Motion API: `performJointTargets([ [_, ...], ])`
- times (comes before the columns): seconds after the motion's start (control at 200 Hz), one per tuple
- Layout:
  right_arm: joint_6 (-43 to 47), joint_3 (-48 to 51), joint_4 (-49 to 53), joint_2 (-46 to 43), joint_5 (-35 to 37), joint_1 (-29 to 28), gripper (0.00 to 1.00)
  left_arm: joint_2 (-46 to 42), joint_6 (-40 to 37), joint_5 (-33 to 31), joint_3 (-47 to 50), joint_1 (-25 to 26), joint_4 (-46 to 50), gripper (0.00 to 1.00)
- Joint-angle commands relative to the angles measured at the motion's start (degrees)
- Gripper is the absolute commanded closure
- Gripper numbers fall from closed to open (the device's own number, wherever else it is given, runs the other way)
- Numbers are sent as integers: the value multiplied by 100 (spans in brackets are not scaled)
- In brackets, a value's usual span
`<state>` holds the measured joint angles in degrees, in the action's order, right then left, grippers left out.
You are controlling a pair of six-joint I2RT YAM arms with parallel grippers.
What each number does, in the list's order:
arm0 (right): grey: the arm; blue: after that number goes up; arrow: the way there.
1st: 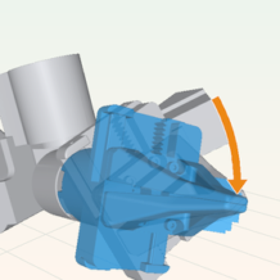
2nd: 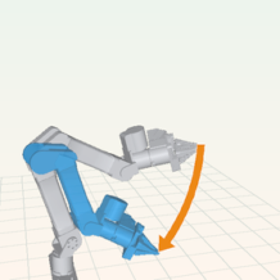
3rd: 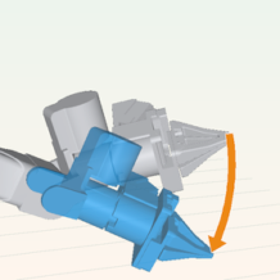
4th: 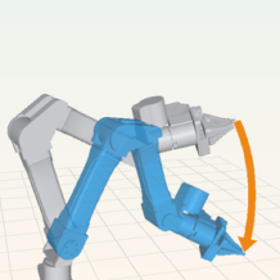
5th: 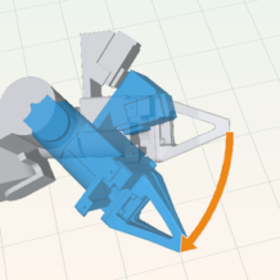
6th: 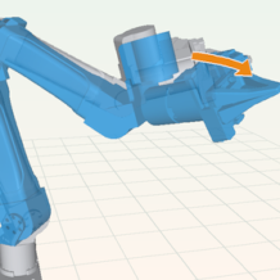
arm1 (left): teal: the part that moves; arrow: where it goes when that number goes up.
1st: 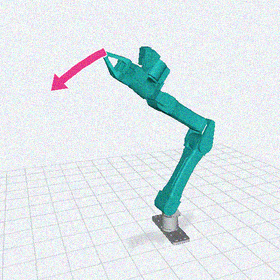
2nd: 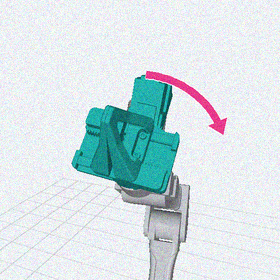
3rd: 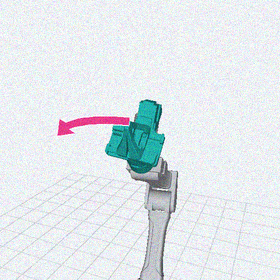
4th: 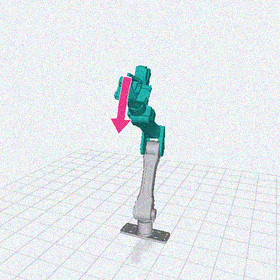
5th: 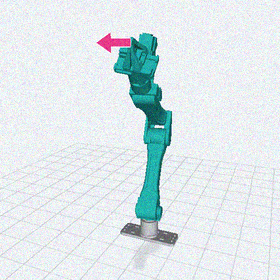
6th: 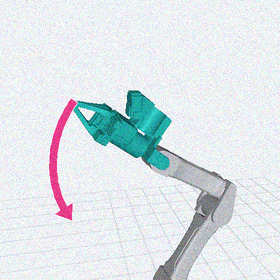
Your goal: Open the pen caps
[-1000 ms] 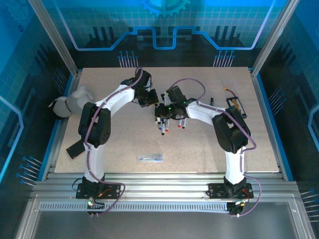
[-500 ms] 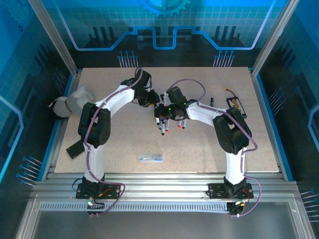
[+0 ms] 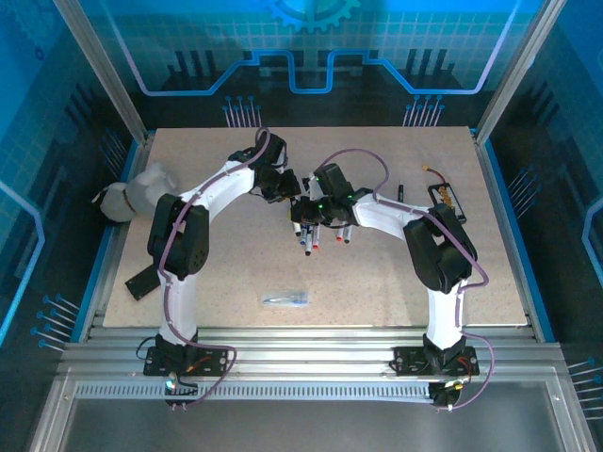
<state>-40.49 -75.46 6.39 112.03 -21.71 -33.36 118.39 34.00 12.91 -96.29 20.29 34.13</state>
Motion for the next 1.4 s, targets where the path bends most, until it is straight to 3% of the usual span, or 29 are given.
performJointTargets([
  [0.0, 127, 459, 253, -415, -364, -221, 100, 230, -24, -299, -431, -87, 93, 100],
  [0.245, 59, 2070, 490, -1709, -387, -628, 100, 903, -166, -456, -1815, -246, 661, 100],
  [0.41, 171, 1958, 675, -1865, -423, -572, 100, 883, -113, -563, -1861, -245, 675, 100],
  [0.625, -224, 2246, 129, -1885, -809, -683, 100, 920, -145, -702, -1945, -245, 640, 100],
  [0.7, -468, 2468, -81, -2040, -1122, -991, 100, 951, -191, -1107, -2048, -282, 624, 100],
  [0.801, -895, 3147, -107, -2765, -875, -1681, 100, 1315, -262, -1298, -2862, -474, 978, 100],
  [0.911, -926, 3287, 310, -3322, -597, -1773, 100, 1608, -280, -1308, -3670, -542, 1298, 100],
  [1.011, -909, 3265, 299, -3490, -585, -1550, 100, 1515, -340, -1219, -3737, -511, 1378, 100],
  [1.136, -613, 3048, 519, -3390, -235, -842, 100, 1178, -590, -1414, -3242, -526, 1456, 100],
  [1.281, 310, 2100, 1540, -2746, 1013, 48, 100, 808, -667, -1458, -2364, -720, 1270, 100],
  [1.396, 894, 1441, 2059, -2165, 1482, 569, 100, 734, -804, -1646, -2025, -812, 1283, 100],
])
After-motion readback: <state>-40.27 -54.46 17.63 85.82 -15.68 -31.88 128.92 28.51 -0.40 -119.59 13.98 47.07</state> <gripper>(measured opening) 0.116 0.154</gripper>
